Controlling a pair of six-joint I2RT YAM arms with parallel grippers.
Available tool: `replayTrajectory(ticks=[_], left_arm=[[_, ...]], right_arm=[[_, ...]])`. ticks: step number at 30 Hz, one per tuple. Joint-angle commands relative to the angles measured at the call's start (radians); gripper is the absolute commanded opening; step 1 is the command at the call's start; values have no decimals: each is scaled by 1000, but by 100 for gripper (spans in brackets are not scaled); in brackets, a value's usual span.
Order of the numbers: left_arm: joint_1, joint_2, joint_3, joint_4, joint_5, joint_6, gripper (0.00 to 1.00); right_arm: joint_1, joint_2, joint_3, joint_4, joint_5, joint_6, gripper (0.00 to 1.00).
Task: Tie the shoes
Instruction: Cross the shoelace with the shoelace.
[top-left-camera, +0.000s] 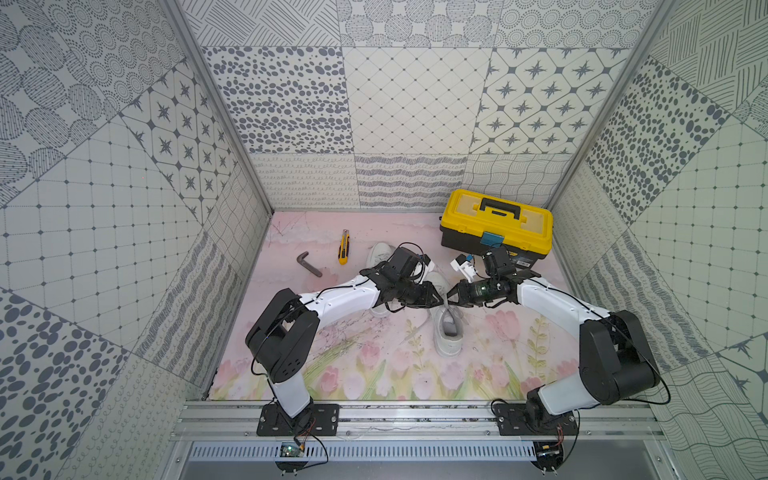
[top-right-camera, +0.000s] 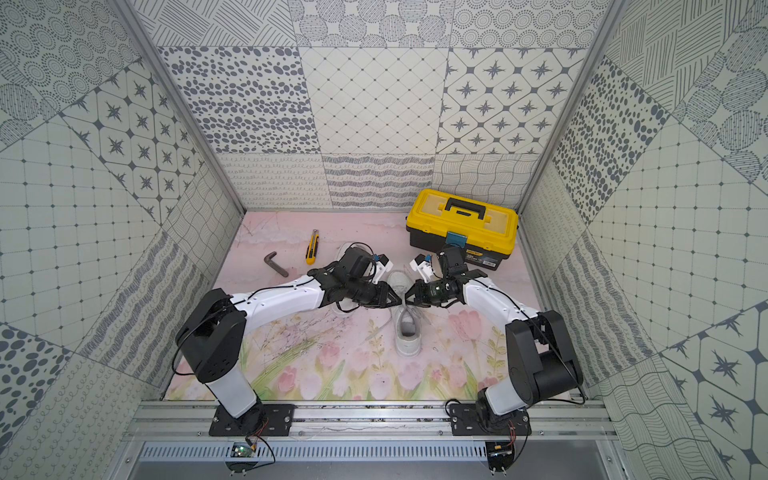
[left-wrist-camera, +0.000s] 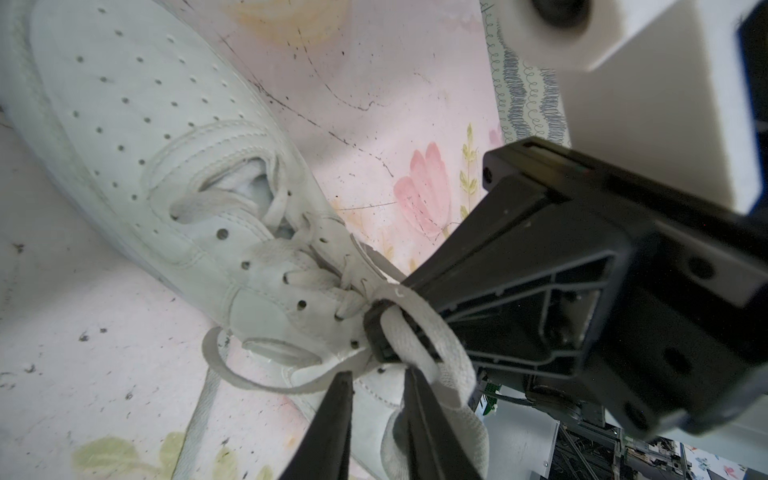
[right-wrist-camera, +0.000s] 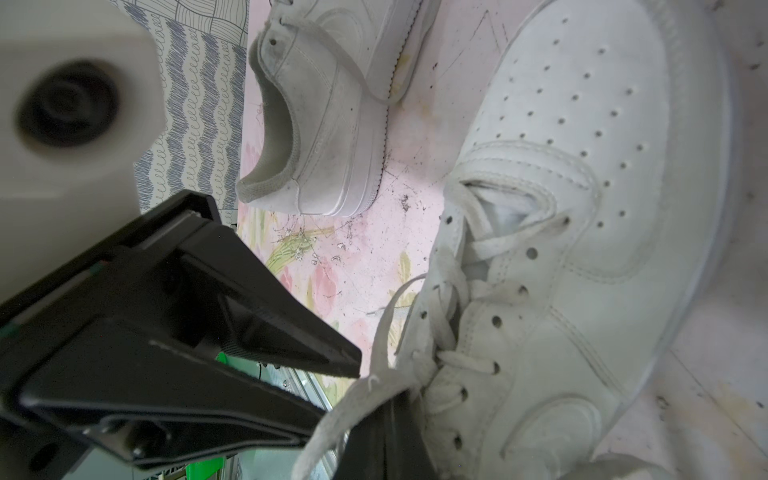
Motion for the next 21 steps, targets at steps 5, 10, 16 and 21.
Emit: replayTrajectory(ticks=[5, 10, 16, 21], left_arm=[[3, -1, 12, 62, 57, -14, 27], [4, -19, 6, 44, 48, -4, 25], [4, -50, -7, 22, 35, 7, 17], [4, -44, 0, 33, 45, 1, 20]], right_arm=[[-4, -10, -10, -5, 23, -4, 0], [-4, -6, -8, -8, 32, -6, 0], [-4, -3, -6, -12, 33, -9, 0], [-4, -2, -2, -11, 29, -9, 0]])
